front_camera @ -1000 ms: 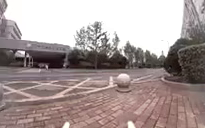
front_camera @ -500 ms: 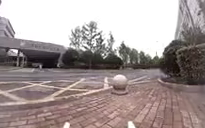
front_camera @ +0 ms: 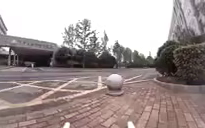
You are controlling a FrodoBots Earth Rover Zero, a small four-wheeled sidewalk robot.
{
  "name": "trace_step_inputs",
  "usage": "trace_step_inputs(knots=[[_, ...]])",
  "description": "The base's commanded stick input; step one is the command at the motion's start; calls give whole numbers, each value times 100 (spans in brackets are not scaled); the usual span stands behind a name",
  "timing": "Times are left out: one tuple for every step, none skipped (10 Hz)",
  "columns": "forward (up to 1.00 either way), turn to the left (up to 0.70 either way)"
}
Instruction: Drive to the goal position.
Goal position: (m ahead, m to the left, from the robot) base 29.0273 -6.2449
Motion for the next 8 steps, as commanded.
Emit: trace_step_inputs(knots=[[45,-27],[45,-26],[45,0],[45,0],[45,0],[45,0],[45,0],[45,0]])
